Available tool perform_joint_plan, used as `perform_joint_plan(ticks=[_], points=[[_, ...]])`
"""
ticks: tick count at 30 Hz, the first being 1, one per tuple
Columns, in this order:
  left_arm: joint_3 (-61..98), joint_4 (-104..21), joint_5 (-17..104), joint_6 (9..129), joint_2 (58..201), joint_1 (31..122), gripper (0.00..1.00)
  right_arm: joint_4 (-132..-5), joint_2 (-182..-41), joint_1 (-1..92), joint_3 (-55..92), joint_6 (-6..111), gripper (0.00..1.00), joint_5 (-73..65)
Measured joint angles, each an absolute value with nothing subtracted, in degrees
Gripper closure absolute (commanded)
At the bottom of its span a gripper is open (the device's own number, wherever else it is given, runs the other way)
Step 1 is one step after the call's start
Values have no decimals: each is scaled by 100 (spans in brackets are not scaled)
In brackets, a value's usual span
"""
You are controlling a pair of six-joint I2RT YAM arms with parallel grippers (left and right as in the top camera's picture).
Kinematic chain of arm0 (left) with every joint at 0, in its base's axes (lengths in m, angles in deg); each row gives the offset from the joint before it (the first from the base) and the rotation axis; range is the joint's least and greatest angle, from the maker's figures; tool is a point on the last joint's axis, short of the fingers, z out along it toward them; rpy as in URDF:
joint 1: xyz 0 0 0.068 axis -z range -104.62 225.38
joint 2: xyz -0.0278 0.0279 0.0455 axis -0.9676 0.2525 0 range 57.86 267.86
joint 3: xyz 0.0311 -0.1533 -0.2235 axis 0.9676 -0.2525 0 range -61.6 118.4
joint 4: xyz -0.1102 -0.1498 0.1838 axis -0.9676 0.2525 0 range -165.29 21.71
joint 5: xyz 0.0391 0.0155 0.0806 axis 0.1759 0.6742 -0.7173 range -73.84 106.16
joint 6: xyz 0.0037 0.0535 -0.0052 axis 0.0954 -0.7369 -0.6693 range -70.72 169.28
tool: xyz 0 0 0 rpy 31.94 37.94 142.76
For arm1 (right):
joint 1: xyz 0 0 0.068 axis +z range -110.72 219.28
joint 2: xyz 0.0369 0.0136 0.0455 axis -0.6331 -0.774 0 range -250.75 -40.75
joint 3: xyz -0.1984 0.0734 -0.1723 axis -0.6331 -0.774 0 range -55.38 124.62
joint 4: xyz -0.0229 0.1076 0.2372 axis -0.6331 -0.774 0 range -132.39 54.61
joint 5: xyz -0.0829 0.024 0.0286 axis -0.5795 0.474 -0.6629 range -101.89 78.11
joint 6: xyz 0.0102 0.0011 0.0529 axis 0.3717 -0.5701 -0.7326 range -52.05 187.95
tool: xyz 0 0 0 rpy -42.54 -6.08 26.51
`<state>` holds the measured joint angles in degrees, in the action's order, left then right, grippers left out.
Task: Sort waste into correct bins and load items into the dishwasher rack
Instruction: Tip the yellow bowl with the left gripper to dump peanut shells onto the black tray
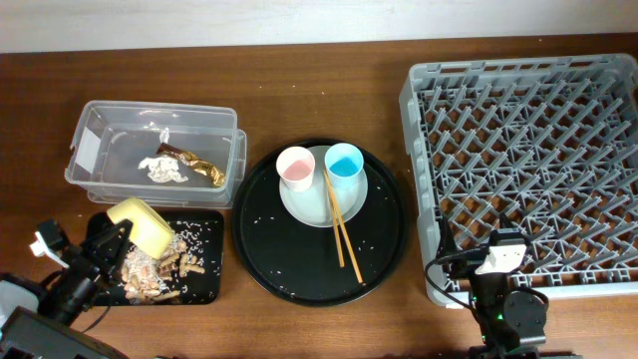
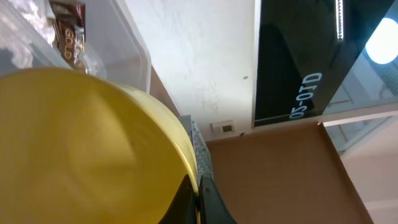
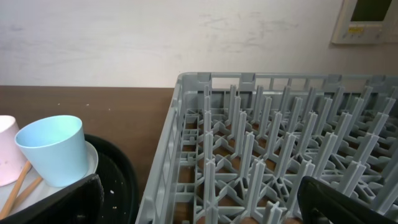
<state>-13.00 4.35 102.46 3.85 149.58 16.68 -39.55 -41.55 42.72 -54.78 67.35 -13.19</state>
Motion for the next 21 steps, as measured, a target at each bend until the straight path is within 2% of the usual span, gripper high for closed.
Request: perform_joint_plan(ticks=[10, 15, 21], points=[[-895, 1215, 9809, 383, 14753, 1858, 100, -3955, -4155, 4272, -5478, 6735, 2, -1319], [-191, 1471, 9781, 468, 14150, 2643, 100, -3955, -4155, 4272, -5478, 6737, 2, -1319], [143, 1097, 9770, 978, 13927, 3816, 99, -3955, -4155, 4272, -5478, 6737, 2, -1319]])
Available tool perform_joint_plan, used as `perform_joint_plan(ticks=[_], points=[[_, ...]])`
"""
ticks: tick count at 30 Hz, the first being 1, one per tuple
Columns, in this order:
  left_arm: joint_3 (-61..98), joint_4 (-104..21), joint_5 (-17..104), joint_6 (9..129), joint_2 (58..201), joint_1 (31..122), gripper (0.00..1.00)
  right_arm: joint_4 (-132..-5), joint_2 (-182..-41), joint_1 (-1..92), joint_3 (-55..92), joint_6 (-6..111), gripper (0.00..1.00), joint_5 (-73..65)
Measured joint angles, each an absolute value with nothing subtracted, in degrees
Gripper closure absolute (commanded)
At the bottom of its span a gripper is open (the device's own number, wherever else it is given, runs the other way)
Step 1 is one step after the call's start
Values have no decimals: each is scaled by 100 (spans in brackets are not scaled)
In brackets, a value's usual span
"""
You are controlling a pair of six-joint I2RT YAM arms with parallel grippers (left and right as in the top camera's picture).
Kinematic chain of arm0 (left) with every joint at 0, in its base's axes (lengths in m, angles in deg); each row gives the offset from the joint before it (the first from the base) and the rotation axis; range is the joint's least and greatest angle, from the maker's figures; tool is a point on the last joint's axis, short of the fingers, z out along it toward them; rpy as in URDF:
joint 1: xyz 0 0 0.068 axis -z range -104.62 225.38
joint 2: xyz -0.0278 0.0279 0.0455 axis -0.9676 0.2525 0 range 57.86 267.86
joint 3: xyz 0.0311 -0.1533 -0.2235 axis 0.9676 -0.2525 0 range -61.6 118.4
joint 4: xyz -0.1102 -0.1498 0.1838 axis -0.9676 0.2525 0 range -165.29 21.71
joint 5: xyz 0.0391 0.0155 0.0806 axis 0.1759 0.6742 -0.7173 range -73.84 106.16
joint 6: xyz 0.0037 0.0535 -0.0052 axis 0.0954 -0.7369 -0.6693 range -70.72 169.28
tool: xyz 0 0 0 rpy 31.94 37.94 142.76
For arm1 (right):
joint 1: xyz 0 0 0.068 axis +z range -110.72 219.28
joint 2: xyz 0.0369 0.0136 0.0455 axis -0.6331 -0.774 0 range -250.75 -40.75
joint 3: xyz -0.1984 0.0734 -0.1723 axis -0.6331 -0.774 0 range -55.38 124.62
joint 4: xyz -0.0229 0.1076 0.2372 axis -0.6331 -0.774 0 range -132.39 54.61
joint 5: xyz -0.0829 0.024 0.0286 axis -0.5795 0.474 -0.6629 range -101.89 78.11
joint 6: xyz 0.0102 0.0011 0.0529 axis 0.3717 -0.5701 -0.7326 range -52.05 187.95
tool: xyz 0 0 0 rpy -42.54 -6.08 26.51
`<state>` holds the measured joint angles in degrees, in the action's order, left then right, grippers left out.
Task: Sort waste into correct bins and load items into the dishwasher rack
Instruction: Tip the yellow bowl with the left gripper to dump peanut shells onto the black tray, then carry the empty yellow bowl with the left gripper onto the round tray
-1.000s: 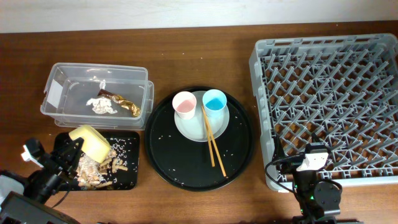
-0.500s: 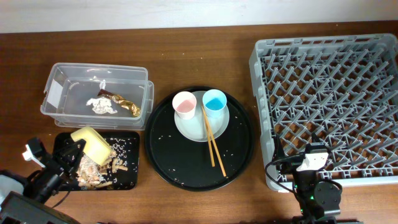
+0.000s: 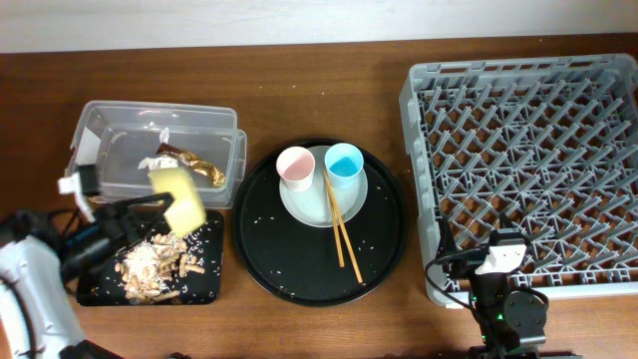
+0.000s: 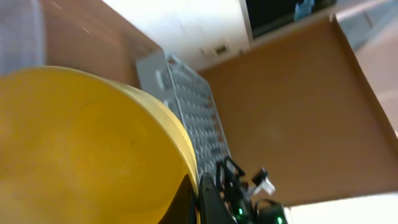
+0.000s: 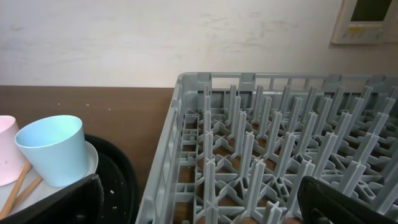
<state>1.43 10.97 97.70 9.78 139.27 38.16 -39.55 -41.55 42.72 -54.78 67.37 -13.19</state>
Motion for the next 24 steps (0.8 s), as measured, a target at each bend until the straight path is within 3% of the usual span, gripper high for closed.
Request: perform_joint_plan(ticks=[4, 11, 17, 24], points=[[158, 404, 9636, 1605, 13927, 4547, 99, -3955, -4155, 4272, -5478, 6737, 2, -1319], [169, -1054, 8032, 3762, 13855, 6330, 99, -3955, -4155, 4272, -5478, 6735, 2, -1319], [176, -2083, 5709, 5677, 13520, 8216, 100, -3955, -4155, 4272, -5478, 6735, 2, -1319], [178, -2417, 2804, 7137, 13533, 10068, 100, -3955, -4155, 4272, -5478, 6732, 2, -1319]])
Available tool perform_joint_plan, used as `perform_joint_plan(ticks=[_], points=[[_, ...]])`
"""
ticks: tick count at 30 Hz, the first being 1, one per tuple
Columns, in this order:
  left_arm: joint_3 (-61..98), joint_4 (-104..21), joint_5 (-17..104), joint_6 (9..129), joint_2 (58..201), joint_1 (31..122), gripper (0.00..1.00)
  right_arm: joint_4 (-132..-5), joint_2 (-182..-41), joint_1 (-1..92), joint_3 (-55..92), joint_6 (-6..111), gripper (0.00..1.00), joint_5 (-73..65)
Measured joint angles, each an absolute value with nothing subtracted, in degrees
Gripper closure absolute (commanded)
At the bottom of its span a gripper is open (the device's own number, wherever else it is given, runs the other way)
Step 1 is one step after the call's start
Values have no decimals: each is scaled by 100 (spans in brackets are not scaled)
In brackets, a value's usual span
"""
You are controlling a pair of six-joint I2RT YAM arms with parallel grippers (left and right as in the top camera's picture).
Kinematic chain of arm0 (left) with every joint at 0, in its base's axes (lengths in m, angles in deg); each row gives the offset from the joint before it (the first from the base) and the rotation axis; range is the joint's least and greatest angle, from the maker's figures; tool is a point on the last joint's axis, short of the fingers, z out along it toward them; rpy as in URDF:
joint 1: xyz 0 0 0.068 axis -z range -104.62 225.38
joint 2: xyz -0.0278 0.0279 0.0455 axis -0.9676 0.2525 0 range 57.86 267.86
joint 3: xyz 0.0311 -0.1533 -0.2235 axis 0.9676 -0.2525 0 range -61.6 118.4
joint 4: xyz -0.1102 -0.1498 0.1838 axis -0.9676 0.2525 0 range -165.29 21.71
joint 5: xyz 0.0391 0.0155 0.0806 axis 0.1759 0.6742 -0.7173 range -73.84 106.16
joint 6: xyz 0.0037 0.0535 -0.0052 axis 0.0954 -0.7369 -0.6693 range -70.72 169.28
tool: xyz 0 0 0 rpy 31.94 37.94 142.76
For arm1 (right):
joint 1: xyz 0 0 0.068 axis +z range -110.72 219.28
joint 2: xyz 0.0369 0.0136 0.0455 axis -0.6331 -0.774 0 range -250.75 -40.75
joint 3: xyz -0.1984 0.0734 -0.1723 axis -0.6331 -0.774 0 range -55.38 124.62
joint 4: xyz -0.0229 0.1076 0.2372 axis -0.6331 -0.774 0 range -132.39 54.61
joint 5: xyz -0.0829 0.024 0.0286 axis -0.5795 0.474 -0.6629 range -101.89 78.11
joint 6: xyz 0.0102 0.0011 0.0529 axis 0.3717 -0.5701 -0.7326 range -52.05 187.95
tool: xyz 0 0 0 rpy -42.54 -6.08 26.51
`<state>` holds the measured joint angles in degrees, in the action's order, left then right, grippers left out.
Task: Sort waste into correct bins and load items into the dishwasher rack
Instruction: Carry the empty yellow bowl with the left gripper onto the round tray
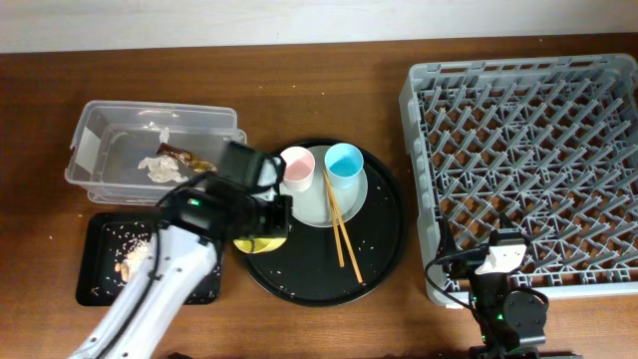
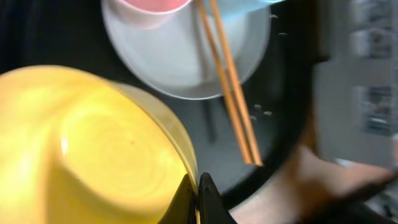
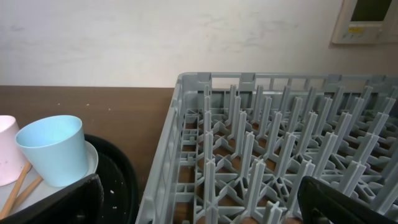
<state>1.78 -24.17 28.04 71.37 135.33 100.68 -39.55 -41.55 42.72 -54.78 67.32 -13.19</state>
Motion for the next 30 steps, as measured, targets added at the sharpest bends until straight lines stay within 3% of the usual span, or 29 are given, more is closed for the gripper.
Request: perform_joint_plan(ticks=[8, 30], points=[[178, -2542, 1672, 7683, 14121, 10763, 100, -3955, -4155, 4272, -5478, 6735, 2, -1319], [178, -2540, 1785, 7766, 14843, 10806, 99, -3955, -4155, 4272, -5478, 6737, 2, -1319]])
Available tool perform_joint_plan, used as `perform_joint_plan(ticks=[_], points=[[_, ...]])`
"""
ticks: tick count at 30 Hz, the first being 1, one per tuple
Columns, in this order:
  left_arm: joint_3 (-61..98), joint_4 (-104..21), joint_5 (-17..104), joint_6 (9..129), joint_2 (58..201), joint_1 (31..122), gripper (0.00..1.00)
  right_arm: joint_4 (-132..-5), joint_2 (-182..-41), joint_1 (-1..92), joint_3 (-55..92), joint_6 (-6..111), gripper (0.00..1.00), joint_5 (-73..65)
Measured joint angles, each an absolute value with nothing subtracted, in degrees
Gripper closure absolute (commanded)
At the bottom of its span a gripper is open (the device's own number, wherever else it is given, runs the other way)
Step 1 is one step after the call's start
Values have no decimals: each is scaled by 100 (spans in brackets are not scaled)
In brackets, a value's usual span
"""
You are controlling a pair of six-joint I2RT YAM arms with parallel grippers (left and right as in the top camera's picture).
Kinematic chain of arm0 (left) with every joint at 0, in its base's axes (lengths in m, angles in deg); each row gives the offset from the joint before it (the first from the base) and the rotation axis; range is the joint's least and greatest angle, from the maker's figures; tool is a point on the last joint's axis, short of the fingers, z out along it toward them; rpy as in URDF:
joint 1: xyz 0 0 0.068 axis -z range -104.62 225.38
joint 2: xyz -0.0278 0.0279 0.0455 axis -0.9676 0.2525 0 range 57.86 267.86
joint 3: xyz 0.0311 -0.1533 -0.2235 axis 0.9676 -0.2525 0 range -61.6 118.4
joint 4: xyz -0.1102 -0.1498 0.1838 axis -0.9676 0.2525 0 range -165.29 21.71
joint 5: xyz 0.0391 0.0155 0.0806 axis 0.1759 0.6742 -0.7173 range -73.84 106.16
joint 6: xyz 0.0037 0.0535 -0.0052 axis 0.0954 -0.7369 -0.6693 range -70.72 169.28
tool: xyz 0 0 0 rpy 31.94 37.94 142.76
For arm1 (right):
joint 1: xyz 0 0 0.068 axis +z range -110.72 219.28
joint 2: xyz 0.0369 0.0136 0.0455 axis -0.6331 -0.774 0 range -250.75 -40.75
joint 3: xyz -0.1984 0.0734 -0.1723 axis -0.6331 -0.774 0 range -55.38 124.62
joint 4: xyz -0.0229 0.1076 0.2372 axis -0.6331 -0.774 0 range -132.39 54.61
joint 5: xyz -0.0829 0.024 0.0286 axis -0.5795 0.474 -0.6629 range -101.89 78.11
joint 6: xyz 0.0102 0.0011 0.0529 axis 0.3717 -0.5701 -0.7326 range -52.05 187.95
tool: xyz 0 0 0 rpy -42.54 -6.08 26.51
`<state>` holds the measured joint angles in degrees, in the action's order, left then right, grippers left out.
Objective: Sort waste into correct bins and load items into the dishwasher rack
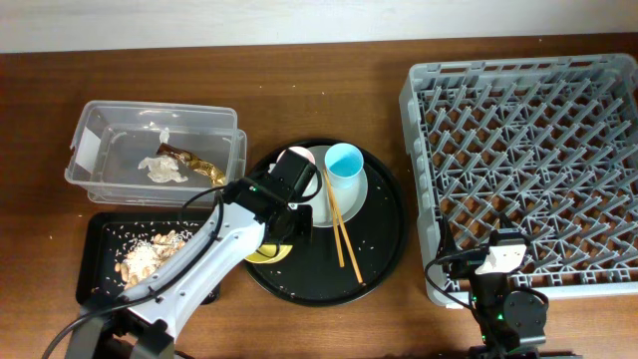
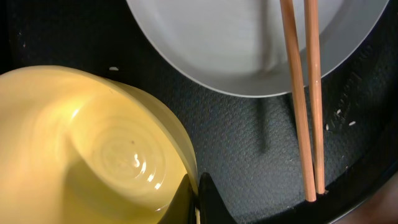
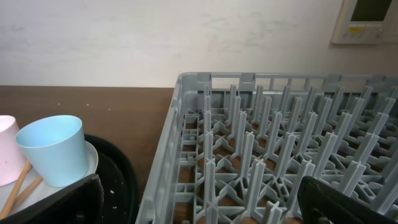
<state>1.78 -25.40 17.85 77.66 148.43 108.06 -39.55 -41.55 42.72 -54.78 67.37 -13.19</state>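
Note:
My left gripper [image 2: 198,199] is shut on the rim of a yellow bowl [image 2: 87,143], whose inside looks bare. The bowl [image 1: 261,251] sits low over the front left of the round black tray [image 1: 384,249]. Just beyond it are the white plate [image 2: 249,43] and a pair of wooden chopsticks [image 2: 305,93]. A blue cup [image 1: 342,160] stands on the plate; the pink cup [image 3: 6,149] is mostly hidden under my left arm in the overhead view. My right gripper [image 3: 199,199] is open at the near corner of the grey dishwasher rack [image 1: 528,150].
A clear plastic bin [image 1: 100,125] holding wrappers and crumpled paper stands at the back left. In front of it lies a square black tray [image 1: 100,289] with food scraps. Rice grains dot the round tray.
The left gripper with the yellow bowl has come lower and slightly right, close above the round tray next to the plate. The right arm has not moved.
The left gripper held the yellow bowl tipped over the square scrap tray, then at that tray's back right corner. Then the bowl was over the round tray's left side, and now it is low beside the plate. The right gripper stayed open at the rack.

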Motion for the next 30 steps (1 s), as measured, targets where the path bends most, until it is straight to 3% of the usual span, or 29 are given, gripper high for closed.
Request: perform_joint_plan(ticks=[2, 4, 6, 9, 16, 27, 30], points=[[178, -2518, 1785, 7766, 14843, 10806, 96, -3955, -4155, 4272, -5478, 6735, 2, -1319], [178, -2452, 1785, 7775, 14843, 10806, 79, -3955, -4155, 4272, -5478, 6737, 2, -1319], [178, -2409, 1790, 7812, 14843, 10806, 72, -3955, -4155, 4272, -5478, 6737, 2, -1319], [178, -2457, 1801, 7828, 14843, 10806, 72, -3955, -4155, 4272, -5478, 6735, 2, -1319], [193, -2522, 1884, 7832, 14843, 10806, 87, -3955, -4155, 4272, -5478, 6737, 1, -1319], [1494, -2087, 1921, 7740, 13730, 10806, 85, -3942, -4155, 4272, -5478, 6732, 2, -1048], [1607, -2074, 1763, 7723, 13240, 10806, 77, -3833, -4155, 4272, -5476, 6732, 2, -567]])
